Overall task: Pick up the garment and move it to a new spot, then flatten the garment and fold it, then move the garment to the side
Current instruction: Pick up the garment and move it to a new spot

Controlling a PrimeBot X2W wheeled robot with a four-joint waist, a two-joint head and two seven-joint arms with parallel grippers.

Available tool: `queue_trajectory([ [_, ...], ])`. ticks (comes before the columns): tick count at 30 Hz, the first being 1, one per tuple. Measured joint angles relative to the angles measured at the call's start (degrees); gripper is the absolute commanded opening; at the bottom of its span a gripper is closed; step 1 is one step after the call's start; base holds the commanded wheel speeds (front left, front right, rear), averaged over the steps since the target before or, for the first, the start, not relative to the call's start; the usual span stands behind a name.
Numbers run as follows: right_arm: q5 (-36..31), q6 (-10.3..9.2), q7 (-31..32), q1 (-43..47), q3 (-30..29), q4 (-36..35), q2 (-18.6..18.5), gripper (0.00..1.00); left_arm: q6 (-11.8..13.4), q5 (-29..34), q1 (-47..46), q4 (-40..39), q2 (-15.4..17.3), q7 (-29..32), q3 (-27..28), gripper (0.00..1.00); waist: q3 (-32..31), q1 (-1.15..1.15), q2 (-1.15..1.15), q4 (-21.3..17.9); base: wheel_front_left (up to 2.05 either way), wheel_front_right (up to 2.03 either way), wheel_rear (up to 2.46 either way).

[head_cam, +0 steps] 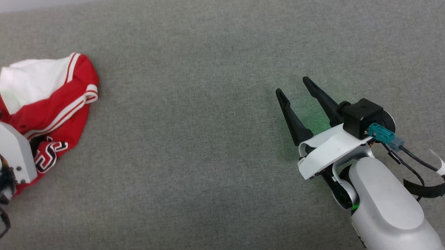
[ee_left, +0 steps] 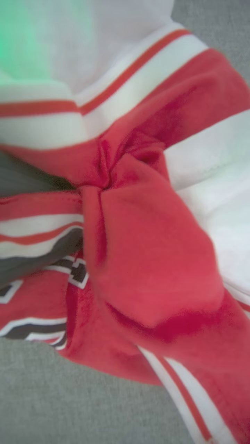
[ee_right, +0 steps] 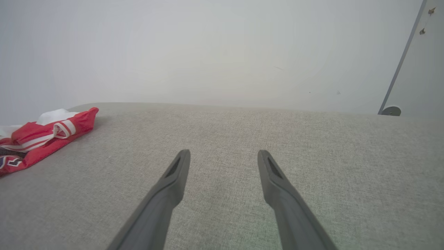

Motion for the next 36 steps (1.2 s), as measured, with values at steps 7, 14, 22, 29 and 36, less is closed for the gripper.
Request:
queue_trajectory([
  [7, 0.70, 0.00, 0.00, 0.92, -0.70, 0.16, 0.12, 1.00, 0.01, 3.45, -0.92, 1.15, -0.34, -9.92, -4.52, 0.00, -2.74, 0.00, 0.00, 0.40, 0.00, 0.00, 0.00],
  [14, 1.90, 0.00, 0.00, 4.60, -4.00, -0.80, 0.29, 1.00, -0.05, 6.59, -4.94, -3.15, -1.41, -17.57, -9.55, 0.00, -6.50, 0.00, 0.00, 0.47, 0.00, 0.00, 0.00],
  [22, 3.07, 0.00, 0.00, 9.36, -8.56, -3.76, 1.14, 1.00, -0.05, 10.77, -12.70, -14.68, -2.37, -20.05, -18.07, 0.00, -9.06, 0.00, 0.00, -2.18, 0.00, 0.00, 0.00],
  [29, 4.53, 0.00, 0.01, 12.09, -11.91, -6.17, 1.87, 1.00, -0.07, 12.36, -18.88, -26.44, -4.61, -17.20, -24.31, 0.00, -8.69, 0.00, 0.00, -7.23, 0.00, 0.00, 0.00],
  [36, 8.03, 0.00, 0.00, 13.83, -13.28, -8.75, 1.96, 1.00, -0.07, 16.29, -16.83, -35.91, -7.50, -7.20, -24.97, 0.00, -7.38, 0.00, 0.00, -13.15, 0.00, 0.00, 0.00],
])
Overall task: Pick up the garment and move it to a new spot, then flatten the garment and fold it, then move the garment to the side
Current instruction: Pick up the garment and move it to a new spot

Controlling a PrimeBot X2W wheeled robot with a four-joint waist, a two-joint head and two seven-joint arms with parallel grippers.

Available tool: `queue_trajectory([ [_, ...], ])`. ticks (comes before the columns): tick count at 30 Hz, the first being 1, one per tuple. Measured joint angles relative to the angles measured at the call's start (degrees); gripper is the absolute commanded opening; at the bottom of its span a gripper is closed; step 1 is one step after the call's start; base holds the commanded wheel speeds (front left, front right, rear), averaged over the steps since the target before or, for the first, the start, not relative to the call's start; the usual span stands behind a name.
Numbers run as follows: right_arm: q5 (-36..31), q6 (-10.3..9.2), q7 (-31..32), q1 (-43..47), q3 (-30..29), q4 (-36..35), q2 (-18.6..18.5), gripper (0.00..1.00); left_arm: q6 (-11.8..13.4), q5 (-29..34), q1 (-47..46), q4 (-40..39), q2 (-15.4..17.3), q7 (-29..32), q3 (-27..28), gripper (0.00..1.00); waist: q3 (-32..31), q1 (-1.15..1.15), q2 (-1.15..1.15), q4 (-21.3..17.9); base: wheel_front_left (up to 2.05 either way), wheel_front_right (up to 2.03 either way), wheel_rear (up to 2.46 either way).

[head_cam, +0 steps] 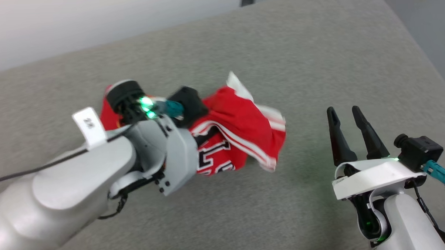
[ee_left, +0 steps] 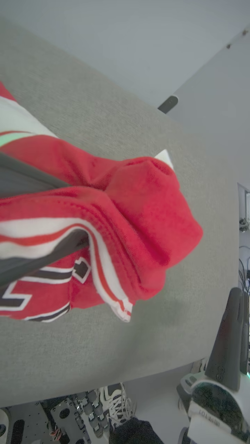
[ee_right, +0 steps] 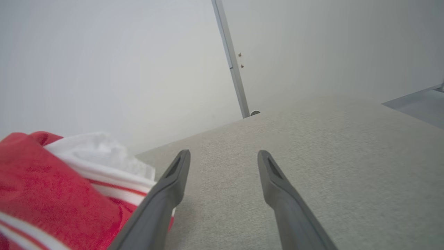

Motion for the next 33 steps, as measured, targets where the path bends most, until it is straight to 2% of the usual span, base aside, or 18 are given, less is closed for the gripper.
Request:
queue_trajectory([
  [5, 1.80, 0.00, 0.00, 1.05, -0.36, -1.20, -0.03, 1.00, 0.00, 2.72, 1.90, -2.34, -0.10, 6.34, 0.20, 0.00, 1.39, 0.00, 0.00, -3.93, 0.00, 0.00, 0.00],
  [9, 2.89, 0.00, -0.01, 1.23, -0.13, -1.93, -0.04, 1.00, 0.00, 3.60, 4.74, -1.00, 0.53, 10.15, 0.14, 0.00, 2.66, 0.00, 0.00, -6.47, 0.00, 0.00, 0.00],
  [14, 4.03, 0.00, 0.00, 1.35, -0.05, -2.59, -0.02, 1.00, 0.00, 3.30, 6.95, 2.68, 2.05, 11.91, 0.20, 0.00, 4.36, 0.00, 0.00, -8.60, 0.00, 0.00, 0.00],
  [18, 4.49, 0.00, 0.00, 1.91, 0.04, -2.91, -0.02, 1.00, -0.02, 2.77, 7.03, 4.80, 2.19, 12.93, 0.44, 0.00, 5.60, 0.00, 0.00, -9.35, 0.00, 0.00, 0.00],
  [23, 5.03, 0.00, 0.00, 1.93, 0.56, -3.14, -0.02, 1.00, -0.12, 2.79, 7.12, 6.51, 0.90, 15.52, 0.97, 0.00, 6.56, 0.00, 0.00, -9.39, 0.00, 0.00, 0.00],
  [29, 5.56, 0.00, 0.00, 1.85, 1.49, -3.11, 0.00, 1.00, -0.30, 2.29, 7.32, 8.31, -0.45, 15.47, 1.25, 0.00, 6.71, 0.00, 0.00, -9.18, 0.00, 0.00, 0.00],
  [30, 5.44, 0.00, 0.00, 1.83, 1.65, -2.96, 0.00, 1.00, -0.30, 2.13, 7.37, 8.68, -0.64, 14.51, 1.16, 0.24, 6.56, 0.00, 0.00, -9.01, 0.00, 0.00, 0.00],
  [31, 5.19, 0.00, 0.00, 1.82, 1.87, -2.74, -0.01, 1.00, -0.29, 1.57, 7.42, 9.11, -0.87, 13.60, 1.03, 0.71, 6.35, 0.00, 0.00, -8.81, 0.00, 0.00, 0.00],
  [32, 4.76, 0.00, 0.00, 1.82, 2.21, -2.46, 0.00, 1.00, -0.27, 1.43, 7.41, 9.42, -1.20, 12.54, 0.89, 1.00, 6.08, 0.00, 0.00, -8.57, 0.00, 0.00, 0.00],
  [33, 4.24, 0.00, 0.00, 1.83, 2.36, -2.11, 0.03, 1.00, -0.25, 1.38, 7.40, 9.65, -1.56, 11.45, 0.75, 1.00, 5.78, 0.00, 0.00, -8.25, 0.00, 0.00, 0.00],
])
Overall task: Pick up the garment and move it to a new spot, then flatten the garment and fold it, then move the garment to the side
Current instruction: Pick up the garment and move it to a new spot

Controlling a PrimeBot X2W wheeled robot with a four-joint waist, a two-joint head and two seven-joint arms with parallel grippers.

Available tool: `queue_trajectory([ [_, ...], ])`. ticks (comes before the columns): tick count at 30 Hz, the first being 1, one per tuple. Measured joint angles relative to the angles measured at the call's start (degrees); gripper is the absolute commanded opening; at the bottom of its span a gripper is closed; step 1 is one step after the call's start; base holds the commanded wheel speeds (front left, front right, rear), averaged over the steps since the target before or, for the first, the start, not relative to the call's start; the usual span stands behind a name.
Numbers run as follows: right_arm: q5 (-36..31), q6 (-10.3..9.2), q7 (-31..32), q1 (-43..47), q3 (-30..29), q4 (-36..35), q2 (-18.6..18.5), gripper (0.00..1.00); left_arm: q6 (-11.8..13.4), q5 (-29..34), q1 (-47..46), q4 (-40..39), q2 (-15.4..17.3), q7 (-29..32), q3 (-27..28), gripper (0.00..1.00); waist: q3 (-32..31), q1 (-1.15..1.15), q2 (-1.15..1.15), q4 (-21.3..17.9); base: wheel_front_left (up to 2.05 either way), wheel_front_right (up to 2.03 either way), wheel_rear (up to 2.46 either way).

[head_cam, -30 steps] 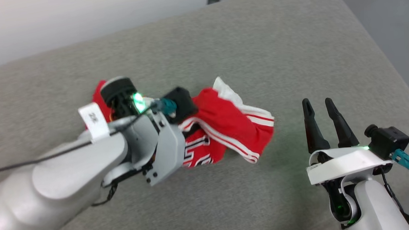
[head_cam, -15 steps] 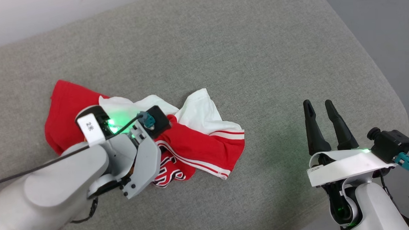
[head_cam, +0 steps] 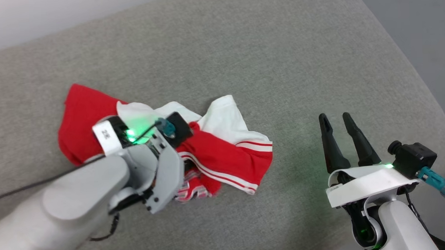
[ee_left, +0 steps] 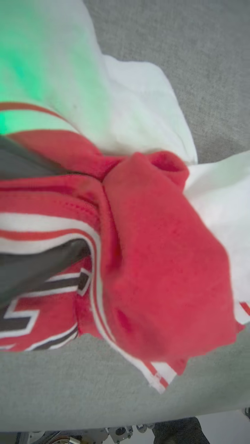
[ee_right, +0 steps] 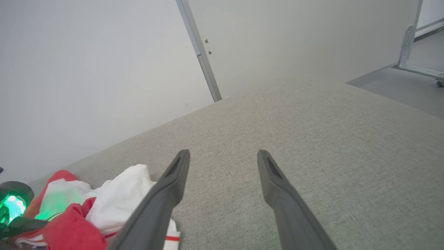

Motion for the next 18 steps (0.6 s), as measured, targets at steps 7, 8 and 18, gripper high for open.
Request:
queue_trajectory([
  [7, -4.57, 0.00, -0.01, 0.25, -2.18, 2.42, 0.00, 1.00, 0.24, -1.25, -0.85, -0.24, -3.41, -6.98, -0.58, 1.00, -2.61, 0.00, 0.00, 4.50, 0.00, 0.00, 0.00],
  [8, -5.48, 0.00, 0.00, 0.34, -2.58, 2.78, 0.03, 1.00, 0.24, -1.43, -1.20, -0.24, -3.94, -8.38, -0.56, 1.00, -3.09, 0.00, 0.00, 5.46, 0.00, 0.00, 0.00],
  [18, -10.55, 0.00, 0.00, 1.26, -5.00, 5.83, -1.37, 1.00, 0.24, -12.55, 0.70, 7.99, -5.20, -28.31, -0.37, 1.00, -8.35, 0.00, 0.00, 16.14, 0.00, 0.00, 0.00],
])
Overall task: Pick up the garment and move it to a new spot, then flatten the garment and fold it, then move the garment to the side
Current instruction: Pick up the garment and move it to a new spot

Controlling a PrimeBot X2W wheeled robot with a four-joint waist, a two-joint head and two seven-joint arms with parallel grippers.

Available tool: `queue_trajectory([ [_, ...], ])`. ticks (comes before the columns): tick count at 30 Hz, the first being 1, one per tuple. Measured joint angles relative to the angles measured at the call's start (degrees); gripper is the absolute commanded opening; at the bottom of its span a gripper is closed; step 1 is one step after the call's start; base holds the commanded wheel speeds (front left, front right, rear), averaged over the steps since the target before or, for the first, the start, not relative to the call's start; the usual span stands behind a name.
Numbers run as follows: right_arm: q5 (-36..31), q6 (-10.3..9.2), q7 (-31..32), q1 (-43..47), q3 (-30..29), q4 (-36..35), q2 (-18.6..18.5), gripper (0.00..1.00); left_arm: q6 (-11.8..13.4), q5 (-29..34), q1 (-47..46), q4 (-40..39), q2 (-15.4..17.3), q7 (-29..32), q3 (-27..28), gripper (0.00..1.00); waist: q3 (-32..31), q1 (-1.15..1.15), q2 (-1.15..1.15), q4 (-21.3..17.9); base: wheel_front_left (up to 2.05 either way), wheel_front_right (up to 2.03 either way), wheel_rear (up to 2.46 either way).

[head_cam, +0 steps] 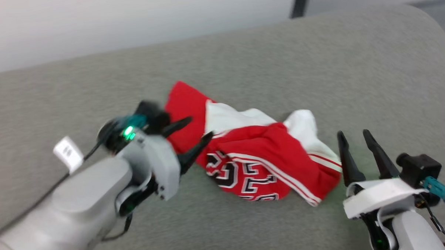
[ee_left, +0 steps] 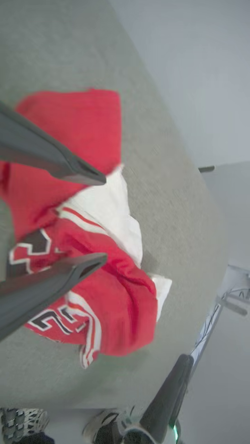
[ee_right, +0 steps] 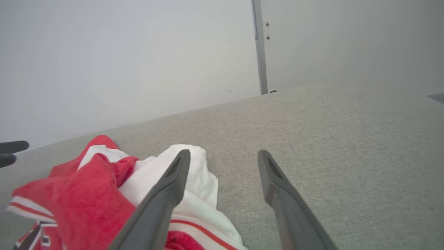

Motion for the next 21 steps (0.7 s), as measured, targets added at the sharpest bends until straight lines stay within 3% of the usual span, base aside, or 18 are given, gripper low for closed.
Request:
queue_trajectory([
  [4, -0.10, 0.00, 0.00, 1.93, -1.08, 0.84, -1.59, 1.00, 0.01, -4.83, 6.08, 6.45, -0.69, -6.62, 0.49, 1.00, -2.31, 0.00, 0.00, 4.31, 0.00, 0.00, 0.00],
  [10, -0.02, 0.00, 0.00, 4.86, -2.53, 1.43, -3.35, 1.00, 0.01, -8.46, 15.30, 12.56, -1.56, -9.40, 5.45, 1.00, -5.99, 0.00, 0.00, 10.06, 0.00, 0.00, 0.00],
  [14, 0.13, 0.00, 0.00, 6.78, -4.12, 1.18, -3.88, 1.00, 0.01, -5.90, 21.46, 13.26, -1.24, -9.64, 15.47, 1.00, -8.33, 0.00, 0.00, 13.15, 0.00, 0.00, 0.00],
  [21, 0.16, 0.00, 0.00, 8.84, -5.24, 1.08, -4.69, 1.00, 1.13, 4.54, 32.35, 11.81, -1.77, -9.62, 31.39, 1.00, -11.86, 0.00, 0.00, 16.41, 0.00, 0.00, 0.00],
])
